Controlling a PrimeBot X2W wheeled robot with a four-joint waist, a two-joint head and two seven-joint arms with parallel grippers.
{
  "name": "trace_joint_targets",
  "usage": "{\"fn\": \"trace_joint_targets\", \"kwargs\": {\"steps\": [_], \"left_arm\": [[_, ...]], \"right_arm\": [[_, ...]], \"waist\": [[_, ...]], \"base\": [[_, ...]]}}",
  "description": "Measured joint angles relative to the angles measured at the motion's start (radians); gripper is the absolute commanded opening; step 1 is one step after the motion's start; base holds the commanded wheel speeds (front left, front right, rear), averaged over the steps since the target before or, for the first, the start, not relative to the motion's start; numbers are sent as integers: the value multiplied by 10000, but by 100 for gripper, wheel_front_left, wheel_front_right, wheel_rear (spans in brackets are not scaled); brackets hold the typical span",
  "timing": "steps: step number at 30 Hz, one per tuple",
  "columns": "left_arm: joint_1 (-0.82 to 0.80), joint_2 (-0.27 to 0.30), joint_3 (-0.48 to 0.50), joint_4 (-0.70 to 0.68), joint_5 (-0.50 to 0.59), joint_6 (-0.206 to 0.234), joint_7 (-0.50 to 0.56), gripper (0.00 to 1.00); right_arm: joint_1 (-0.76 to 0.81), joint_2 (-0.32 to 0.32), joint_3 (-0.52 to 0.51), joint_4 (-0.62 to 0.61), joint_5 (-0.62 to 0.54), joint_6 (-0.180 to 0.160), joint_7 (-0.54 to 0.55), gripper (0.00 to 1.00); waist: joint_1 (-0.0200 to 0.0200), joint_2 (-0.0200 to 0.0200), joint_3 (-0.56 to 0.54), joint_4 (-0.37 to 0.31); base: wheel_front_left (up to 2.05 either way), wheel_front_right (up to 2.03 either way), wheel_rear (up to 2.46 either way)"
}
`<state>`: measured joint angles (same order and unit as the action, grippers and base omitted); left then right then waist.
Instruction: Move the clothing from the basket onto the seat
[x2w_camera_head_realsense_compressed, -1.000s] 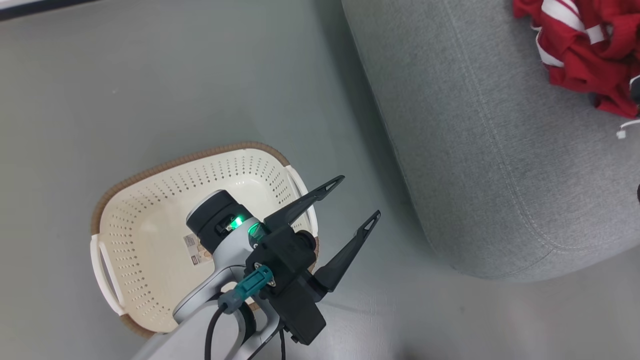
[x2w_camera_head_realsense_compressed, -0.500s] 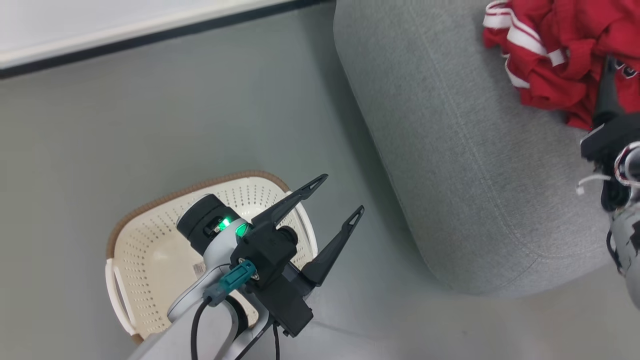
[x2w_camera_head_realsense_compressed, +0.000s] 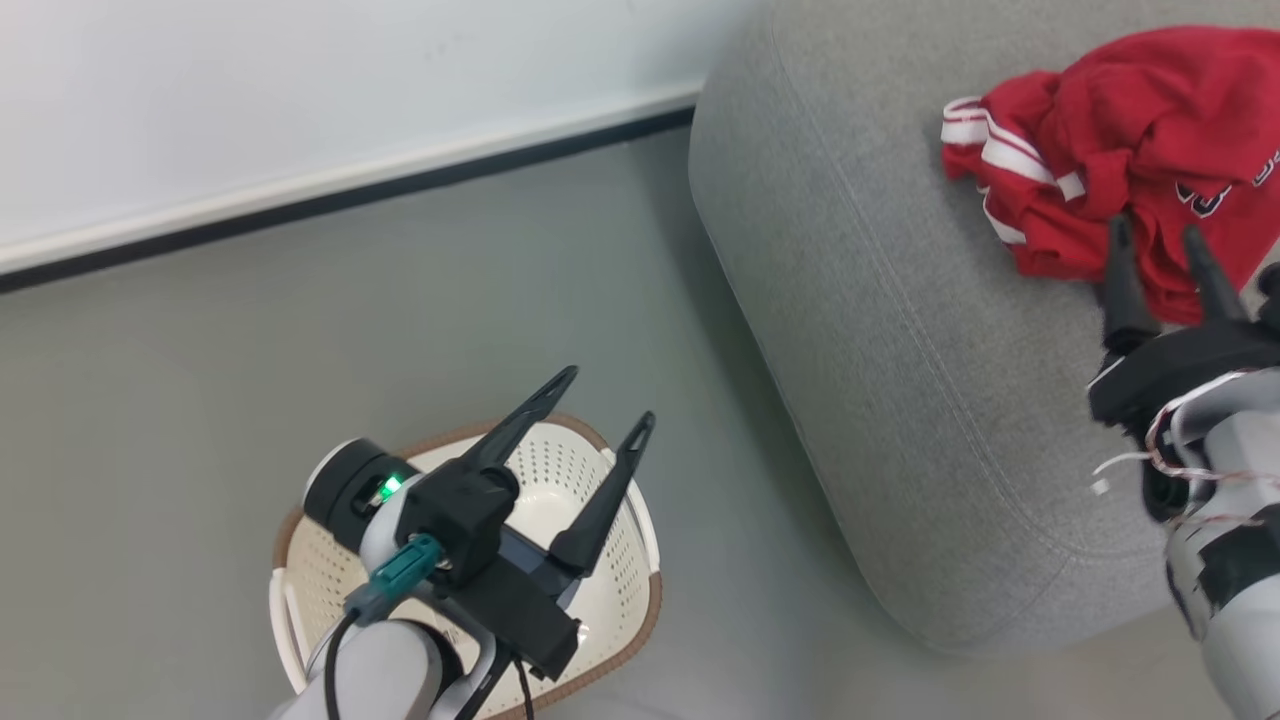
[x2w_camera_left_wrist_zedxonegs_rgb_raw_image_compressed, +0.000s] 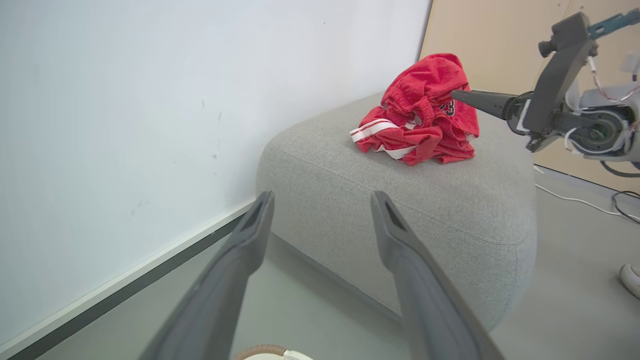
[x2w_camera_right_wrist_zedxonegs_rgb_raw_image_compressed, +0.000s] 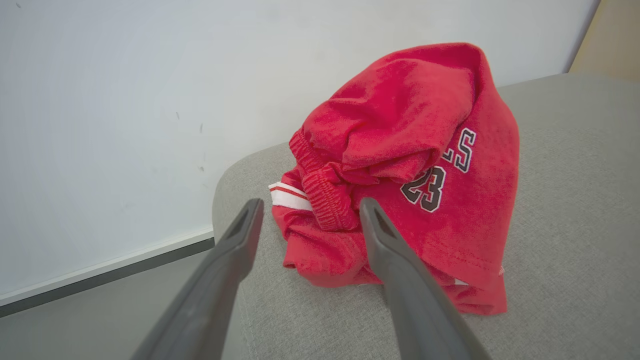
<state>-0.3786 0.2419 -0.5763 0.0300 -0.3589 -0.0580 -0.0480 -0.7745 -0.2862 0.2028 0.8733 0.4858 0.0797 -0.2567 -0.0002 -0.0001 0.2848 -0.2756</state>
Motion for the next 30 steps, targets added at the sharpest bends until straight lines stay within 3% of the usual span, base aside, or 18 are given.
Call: {"fn": "trace_joint_targets", "kwargs": {"steps": [12, 19, 30], "left_arm": [[790, -6, 671, 228, -247, 692, -341, 100], [1175, 40, 1202, 284, -316, 1187, -510, 100], [1855, 105, 1950, 397, -623, 1557, -694, 100]], "right_arm": [[1752, 276, 307, -2408, -602, -29, 2, 100], [2898, 474, 518, -3810, -851, -261, 0, 100], [4137, 479, 660, -5183, -1012, -633, 2, 100]], "waist": [[0, 0, -932, 475], [0, 0, -1330, 881], [1, 0, -1807, 1475]], "base": [[0, 0, 0], [0, 0, 0], [0, 0, 0]]}}
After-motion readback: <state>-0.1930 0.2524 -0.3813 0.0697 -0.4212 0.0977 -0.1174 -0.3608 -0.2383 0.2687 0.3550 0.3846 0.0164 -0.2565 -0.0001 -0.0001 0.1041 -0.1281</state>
